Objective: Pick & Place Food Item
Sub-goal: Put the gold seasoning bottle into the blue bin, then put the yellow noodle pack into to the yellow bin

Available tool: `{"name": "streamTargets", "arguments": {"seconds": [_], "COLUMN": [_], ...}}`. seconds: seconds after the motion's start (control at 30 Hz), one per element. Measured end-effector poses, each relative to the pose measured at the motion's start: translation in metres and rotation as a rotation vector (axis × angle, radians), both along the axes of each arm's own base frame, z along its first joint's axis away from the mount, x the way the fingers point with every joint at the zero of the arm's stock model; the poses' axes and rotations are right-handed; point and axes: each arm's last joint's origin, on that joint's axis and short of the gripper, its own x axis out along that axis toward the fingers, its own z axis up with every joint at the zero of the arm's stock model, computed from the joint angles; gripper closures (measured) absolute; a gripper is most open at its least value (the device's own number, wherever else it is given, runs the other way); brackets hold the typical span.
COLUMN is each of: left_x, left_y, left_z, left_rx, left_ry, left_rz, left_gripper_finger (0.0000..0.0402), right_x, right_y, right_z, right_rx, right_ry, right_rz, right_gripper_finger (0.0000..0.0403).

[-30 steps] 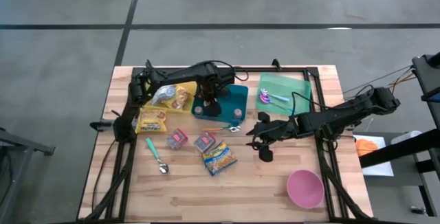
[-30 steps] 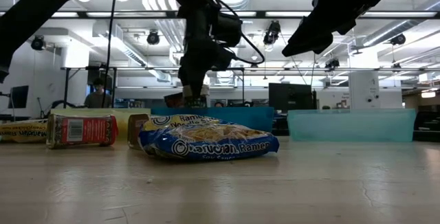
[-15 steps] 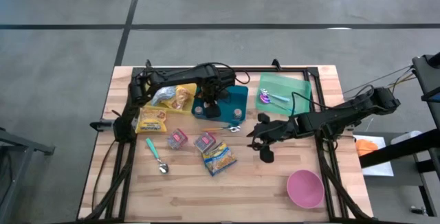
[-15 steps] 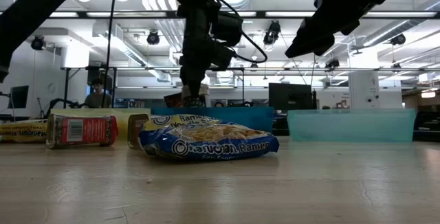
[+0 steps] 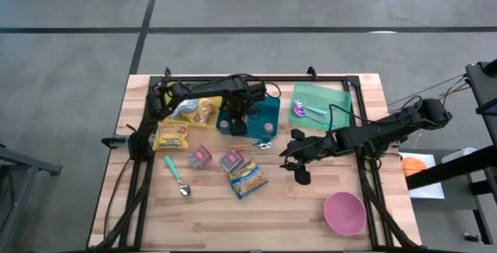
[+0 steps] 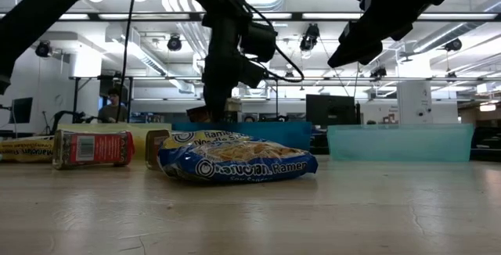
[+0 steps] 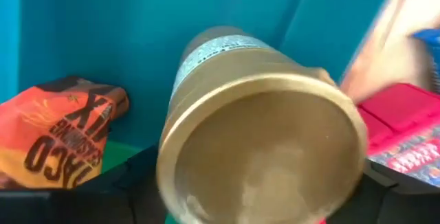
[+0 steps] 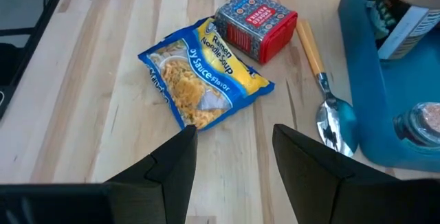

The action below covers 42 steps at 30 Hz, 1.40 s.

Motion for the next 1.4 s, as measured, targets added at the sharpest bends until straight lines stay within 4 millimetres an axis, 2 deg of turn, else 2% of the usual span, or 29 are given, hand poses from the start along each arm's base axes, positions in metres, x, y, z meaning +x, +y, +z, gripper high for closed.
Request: {"name": "streamTargets", "arguments": {"seconds": [0.17,0.53,0.93,1.4], "left_x": [0.001,0.005,-0.004,-0.019], "left_y": [0.001,0.002,0.000,-0.003], "left_z": [0.003,0.020,0.024,0.062], "left_rx": [0.017,0.042,0.049,0.108], "left_ry": [-0.007,-0.056,0.025,-0.041], "left_rz": [0.000,0.030,0.054,0.101], "left_gripper_finger": [0.0128,0.0131,0.0130,0.0130], "right_x": [0.000,-0.002,-0.002,-0.002], "right_y": [0.000,0.000,0.000,0.001], "right_z": [0.000,-0.002,-0.002,-0.002], "right_rx": [-0.002,-0.004,-0.002,0.027], "right_ry": [0.006,0.028,0.029,0.033], "right_rz": [0.000,0.003,0.006,0.014], "right_gripper_finger": [0.0213,0.0213,0.0213,0.0213]}}
